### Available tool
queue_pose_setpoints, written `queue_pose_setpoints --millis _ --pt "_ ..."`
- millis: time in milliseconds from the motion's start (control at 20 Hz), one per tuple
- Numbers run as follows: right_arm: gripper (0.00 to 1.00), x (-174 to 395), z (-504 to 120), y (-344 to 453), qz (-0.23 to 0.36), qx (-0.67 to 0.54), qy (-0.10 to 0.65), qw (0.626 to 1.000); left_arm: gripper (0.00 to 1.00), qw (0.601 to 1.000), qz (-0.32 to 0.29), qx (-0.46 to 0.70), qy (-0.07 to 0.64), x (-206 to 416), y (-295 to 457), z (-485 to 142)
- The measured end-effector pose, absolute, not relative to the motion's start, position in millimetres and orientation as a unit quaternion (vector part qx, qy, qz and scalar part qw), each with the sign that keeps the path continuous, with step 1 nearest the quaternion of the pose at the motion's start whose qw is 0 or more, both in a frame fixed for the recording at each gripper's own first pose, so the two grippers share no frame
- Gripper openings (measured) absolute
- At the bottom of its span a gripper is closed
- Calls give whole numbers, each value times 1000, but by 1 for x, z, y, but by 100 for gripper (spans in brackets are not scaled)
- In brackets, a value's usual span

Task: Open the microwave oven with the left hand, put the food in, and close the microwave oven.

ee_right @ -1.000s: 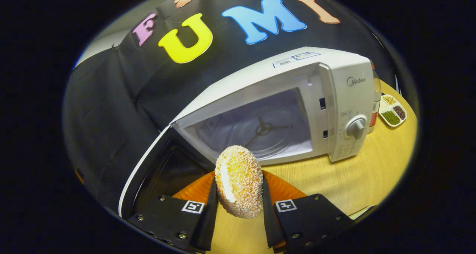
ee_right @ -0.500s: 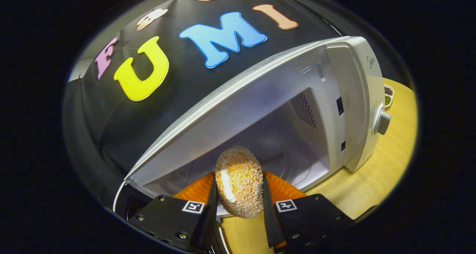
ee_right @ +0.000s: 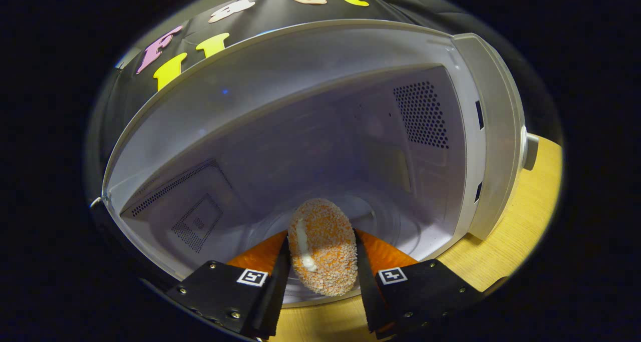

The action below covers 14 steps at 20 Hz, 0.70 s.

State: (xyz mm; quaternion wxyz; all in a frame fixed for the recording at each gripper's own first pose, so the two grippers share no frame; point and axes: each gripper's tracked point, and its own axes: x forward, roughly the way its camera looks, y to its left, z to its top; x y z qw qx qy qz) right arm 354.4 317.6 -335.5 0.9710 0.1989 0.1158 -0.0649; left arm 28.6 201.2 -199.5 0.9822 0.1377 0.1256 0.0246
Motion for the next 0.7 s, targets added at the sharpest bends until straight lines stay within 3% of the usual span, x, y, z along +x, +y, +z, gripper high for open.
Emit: queue_pose_setpoints --millis 100,150,350,700 --pt "77 352 -344 320 -54 205 134 968 100 983 21 139 117 30 197 -193" --pt "91 347 -340 320 -47 209 133 968 98 983 21 138 116 30 197 -194" --pt "93 320 -314 303 -36 201 128 971 99 987 28 123 100 31 197 -181" --pt "93 218 -182 262 44 137 47 988 96 993 38 94 61 25 198 -150"
